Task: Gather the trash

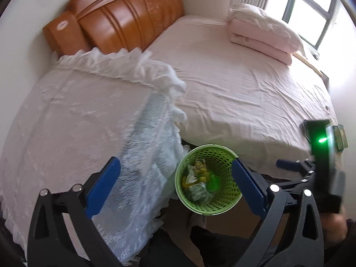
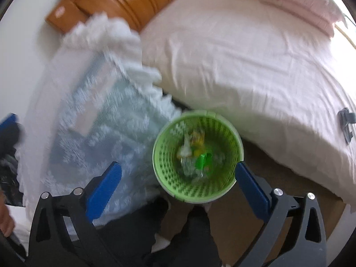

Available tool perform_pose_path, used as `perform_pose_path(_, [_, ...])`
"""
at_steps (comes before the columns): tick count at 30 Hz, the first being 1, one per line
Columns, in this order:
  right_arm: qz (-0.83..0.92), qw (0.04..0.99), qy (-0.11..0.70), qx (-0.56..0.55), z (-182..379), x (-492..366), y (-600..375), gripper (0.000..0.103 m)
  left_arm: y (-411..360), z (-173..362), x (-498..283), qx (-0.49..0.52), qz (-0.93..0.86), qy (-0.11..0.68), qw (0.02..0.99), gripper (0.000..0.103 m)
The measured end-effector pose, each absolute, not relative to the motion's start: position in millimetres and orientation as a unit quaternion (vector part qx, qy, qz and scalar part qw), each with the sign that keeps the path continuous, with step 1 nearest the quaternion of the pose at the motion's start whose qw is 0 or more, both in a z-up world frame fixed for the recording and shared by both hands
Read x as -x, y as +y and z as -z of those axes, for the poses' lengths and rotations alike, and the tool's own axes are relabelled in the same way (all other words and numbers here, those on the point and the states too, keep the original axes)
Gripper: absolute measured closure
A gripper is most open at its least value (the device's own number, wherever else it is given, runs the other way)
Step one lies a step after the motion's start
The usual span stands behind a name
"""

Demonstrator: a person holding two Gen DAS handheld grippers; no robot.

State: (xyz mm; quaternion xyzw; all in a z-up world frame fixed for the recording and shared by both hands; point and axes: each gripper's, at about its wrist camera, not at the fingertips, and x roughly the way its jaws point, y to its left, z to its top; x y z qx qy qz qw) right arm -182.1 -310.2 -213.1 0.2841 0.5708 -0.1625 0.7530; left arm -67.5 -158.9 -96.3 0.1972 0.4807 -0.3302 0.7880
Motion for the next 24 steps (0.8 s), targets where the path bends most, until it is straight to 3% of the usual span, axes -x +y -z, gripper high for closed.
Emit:
perform_pose_path(4, [0.159,0.741,0.585,-0.288,220.5,168.8,-299.7,0.002,-144.2,93.3,57.8,-0.196,0.320,0.478,0.794,0.008])
perform_pose_path(10, [0.181,0.768,0.565,-0.241,180.8,138.5,-287.5,0.002,-122.5,76.5,42.7,-0.185,0.303,0.461,0.813,0.008])
perform_pose_path(24, [0.187,0.906,0.358,-0.127,-51.5,77.9,-258.3,0.002,-75.4,-75.2,-17.5,-0.124,0.264,0.316,0.903,0.008])
